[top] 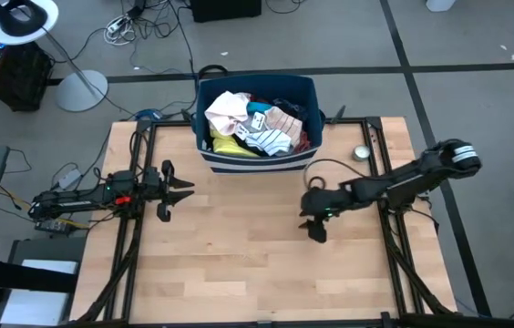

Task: Sort clothes
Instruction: Return to Home Position

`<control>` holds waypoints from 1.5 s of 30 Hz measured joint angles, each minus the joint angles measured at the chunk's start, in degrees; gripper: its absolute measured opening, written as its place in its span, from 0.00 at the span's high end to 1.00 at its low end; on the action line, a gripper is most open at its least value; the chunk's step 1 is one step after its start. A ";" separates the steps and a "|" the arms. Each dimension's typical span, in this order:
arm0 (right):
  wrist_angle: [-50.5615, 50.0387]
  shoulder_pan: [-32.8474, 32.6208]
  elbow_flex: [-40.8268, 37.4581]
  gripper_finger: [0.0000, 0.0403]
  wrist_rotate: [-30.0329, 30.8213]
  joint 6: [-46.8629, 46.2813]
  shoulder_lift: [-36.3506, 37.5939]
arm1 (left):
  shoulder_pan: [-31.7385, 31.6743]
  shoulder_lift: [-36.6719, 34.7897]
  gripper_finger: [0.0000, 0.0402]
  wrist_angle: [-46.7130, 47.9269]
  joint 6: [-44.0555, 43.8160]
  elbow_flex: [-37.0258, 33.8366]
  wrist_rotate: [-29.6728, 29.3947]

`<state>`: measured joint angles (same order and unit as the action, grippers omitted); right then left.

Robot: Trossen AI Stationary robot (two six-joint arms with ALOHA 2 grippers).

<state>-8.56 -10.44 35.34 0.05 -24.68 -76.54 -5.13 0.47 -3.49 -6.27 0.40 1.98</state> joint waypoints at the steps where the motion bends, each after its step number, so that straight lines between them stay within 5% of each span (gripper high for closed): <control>1: 3.12 -0.01 -3.10 0.48 1.65 -0.82 2.20 | -0.02 -0.01 0.71 0.01 -0.01 0.00 0.00; 6: 19.60 1.06 -16.75 0.48 8.46 -1.44 14.38 | -0.02 -0.02 0.71 0.00 -0.02 0.00 0.00; 12: 34.13 5.21 -27.17 0.48 8.92 2.00 27.49 | -0.01 0.00 0.71 0.01 -0.01 -0.02 0.00; 23: 41.43 6.95 -33.05 0.48 6.02 8.20 40.95 | -0.02 -0.01 0.71 0.00 -0.02 0.00 0.00; 45: 26.27 6.93 -34.81 0.48 8.11 7.69 64.02 | -0.01 0.00 0.71 -0.01 -0.01 0.00 0.00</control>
<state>17.71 -3.51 0.54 8.16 -16.99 -12.51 -5.14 0.46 -3.50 -6.28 0.40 1.98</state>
